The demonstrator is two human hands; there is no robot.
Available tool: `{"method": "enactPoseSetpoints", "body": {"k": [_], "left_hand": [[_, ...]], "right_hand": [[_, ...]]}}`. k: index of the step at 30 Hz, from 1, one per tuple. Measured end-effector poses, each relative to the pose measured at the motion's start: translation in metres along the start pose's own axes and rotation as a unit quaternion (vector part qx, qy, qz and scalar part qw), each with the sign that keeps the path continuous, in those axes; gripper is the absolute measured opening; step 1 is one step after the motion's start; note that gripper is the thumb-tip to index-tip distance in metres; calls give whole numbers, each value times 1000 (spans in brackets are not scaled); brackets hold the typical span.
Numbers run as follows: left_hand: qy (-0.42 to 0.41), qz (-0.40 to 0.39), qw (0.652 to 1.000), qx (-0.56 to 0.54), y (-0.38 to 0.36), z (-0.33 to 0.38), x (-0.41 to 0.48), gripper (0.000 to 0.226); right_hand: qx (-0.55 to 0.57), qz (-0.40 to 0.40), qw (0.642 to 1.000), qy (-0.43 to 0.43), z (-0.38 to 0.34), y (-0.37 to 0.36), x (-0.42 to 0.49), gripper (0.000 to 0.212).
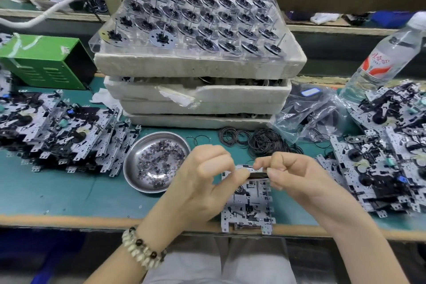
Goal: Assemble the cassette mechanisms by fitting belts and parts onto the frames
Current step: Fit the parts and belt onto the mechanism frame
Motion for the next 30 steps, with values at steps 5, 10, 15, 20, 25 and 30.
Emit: {"method": "enactPoseSetpoints", "body": {"k": [5,10,15,20,25,30], "left_hand": [[-38,-28,999,-17,-14,-2,0,44],[-91,-26,995,-2,-22,-3,-15,64],[-113,-48,992,14,-27,-5,-25,68],[-107,-48,993,10,-27,-3,-23,62],[-97,-130,987,-1,-18,-10,-14,25],[34,-312,949,-30,-14,-17,-11,69]], "right_hand": [[-67,41,997,2,16,21,5,30],[-90,21,995,-26,33,30,5,31],[-91,19,995,-30,38,31,3,30],[-92,27,995,-25,38,32,1,31],[-156,3,987,35,33,32,-7,33],[-271,56,951,137,35,26,-23,33]]}}
Point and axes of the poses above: each hand's wrist, its own x-axis towards the middle knuckle, its own y-axis out of the back of the hand, z = x × y, the point moved 1 cm from there along x, towards the middle knuckle, and after that the axes turned 5 degrees about x, right-handed, at the moved point
